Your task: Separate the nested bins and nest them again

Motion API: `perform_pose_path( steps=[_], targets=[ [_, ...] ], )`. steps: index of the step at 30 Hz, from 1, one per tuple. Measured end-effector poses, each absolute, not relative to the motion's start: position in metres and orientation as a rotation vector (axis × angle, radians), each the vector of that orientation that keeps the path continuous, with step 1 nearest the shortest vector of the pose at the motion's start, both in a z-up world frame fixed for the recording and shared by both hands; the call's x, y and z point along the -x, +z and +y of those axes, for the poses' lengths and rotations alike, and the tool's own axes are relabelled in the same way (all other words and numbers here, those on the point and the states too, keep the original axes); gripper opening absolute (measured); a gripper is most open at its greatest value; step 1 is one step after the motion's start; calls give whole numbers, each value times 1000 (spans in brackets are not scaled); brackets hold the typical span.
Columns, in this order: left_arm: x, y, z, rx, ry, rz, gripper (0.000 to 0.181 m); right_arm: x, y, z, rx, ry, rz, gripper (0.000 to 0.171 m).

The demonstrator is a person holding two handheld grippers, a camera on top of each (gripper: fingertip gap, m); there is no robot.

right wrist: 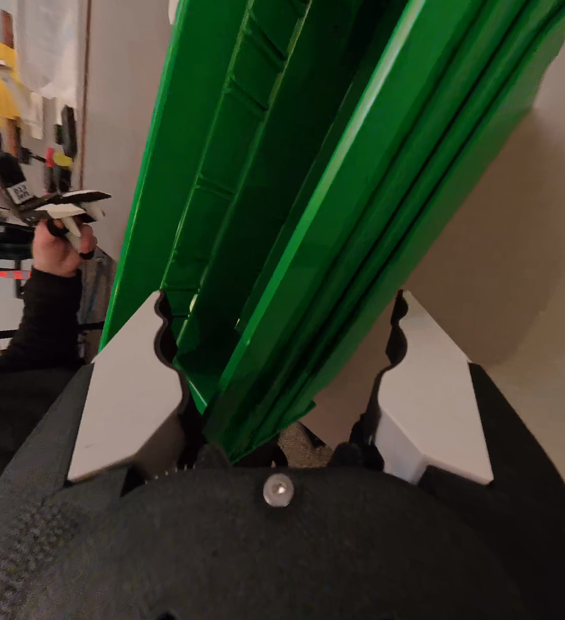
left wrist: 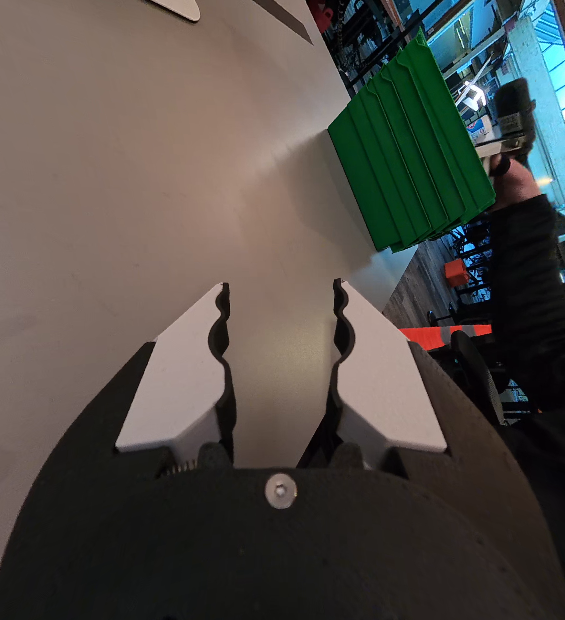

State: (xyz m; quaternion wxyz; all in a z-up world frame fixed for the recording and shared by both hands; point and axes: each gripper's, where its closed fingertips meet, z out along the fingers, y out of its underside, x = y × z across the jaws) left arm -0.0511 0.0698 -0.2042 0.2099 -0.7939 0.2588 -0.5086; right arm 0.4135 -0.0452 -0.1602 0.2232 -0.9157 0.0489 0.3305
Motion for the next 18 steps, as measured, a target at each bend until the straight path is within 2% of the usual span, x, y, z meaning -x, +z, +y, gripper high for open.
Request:
perform_pose_path(
  steps=[5, 18],
  targets=[
    [51, -205, 70, 2208, -1416, 716, 61, -396, -166, -38, 2443, 1072, 135, 134],
    [46, -206, 68, 2210, -1418, 736, 61, -323, -166, -15, 2451, 1083, 62, 137]
  ],
)
